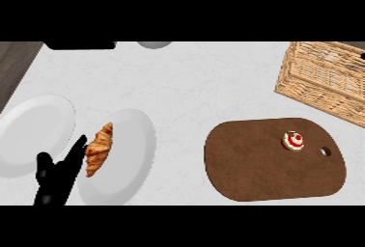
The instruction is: Pick the cupcake from the cutting board and place it in the basket
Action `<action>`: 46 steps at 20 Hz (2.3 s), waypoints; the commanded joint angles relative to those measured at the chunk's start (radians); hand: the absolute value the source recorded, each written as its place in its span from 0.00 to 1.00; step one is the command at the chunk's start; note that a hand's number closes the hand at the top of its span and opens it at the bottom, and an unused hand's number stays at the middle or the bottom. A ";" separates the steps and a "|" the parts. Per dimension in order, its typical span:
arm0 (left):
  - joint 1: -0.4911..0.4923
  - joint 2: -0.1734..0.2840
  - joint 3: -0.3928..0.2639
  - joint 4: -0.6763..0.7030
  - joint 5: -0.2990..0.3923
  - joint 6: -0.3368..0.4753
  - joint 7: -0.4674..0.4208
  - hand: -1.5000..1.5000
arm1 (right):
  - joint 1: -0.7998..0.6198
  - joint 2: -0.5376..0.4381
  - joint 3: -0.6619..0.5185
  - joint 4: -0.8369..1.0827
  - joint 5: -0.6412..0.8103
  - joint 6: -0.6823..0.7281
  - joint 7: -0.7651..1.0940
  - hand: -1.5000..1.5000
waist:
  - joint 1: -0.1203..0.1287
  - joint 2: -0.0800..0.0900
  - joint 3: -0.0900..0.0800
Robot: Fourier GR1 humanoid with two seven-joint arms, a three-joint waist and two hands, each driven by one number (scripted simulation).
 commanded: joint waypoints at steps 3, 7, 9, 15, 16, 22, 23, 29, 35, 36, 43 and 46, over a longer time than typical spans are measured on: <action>0.033 -0.046 -0.025 0.070 -0.025 -0.022 -0.023 0.50 | 0.007 0.153 0.055 0.022 0.172 -0.054 -0.022 0.00 | 0.018 0.011 -0.008; 0.038 -0.037 0.003 0.076 -0.023 -0.036 -0.014 0.50 | 0.095 0.222 0.072 0.025 0.295 -0.093 -0.084 0.00 | 0.009 0.008 -0.007; -0.020 -0.008 0.042 0.017 0.006 -0.039 0.097 0.50 | 0.064 0.229 0.077 0.063 0.319 -0.048 -0.077 0.00 | 0.011 0.008 -0.007; 0.005 -0.044 0.016 0.013 -0.060 0.000 0.096 0.50 | 0.227 0.292 0.105 0.029 0.450 -0.091 -0.155 0.00 | -0.003 0.005 -0.007; 0.025 -0.062 0.019 0.009 -0.049 -0.015 0.058 0.50 | 0.153 0.355 0.139 0.145 0.513 -0.105 -0.189 0.00 | 0.012 0.009 -0.007; -0.011 -0.057 0.064 0.110 -0.043 -0.092 0.025 0.50 | 0.196 0.403 0.117 0.198 0.607 -0.118 -0.291 0.00 | 0.006 0.009 -0.007; 0.020 -0.069 0.031 0.012 -0.089 -0.028 0.093 0.50 | 0.199 0.384 0.054 0.120 0.541 -0.067 -0.220 0.00 | 0.002 0.006 -0.007; 0.018 -0.069 0.082 0.054 -0.077 -0.078 0.061 0.50 | 0.178 0.423 0.055 0.237 0.656 -0.062 -0.326 0.00 | 0.007 0.008 -0.007; -0.026 -0.128 0.070 0.084 -0.111 -0.061 0.074 0.50 | 0.211 0.563 0.115 0.236 0.767 -0.148 -0.318 0.00 | 0.006 0.008 -0.007; 0.015 -0.090 0.097 0.100 -0.089 -0.122 0.017 0.50 | 0.228 0.533 0.102 0.308 0.782 -0.150 -0.402 0.00 | 0.009 0.009 -0.007; 0.012 -0.109 0.095 0.029 -0.111 -0.106 0.085 0.50 | 0.211 0.576 0.113 0.294 0.827 -0.078 -0.334 0.00 | 0.006 0.007 -0.007; -0.075 -0.121 0.113 0.086 -0.120 -0.090 0.130 0.50 | 0.199 0.565 0.109 0.363 0.857 -0.062 -0.367 0.00 | 0.002 0.008 -0.007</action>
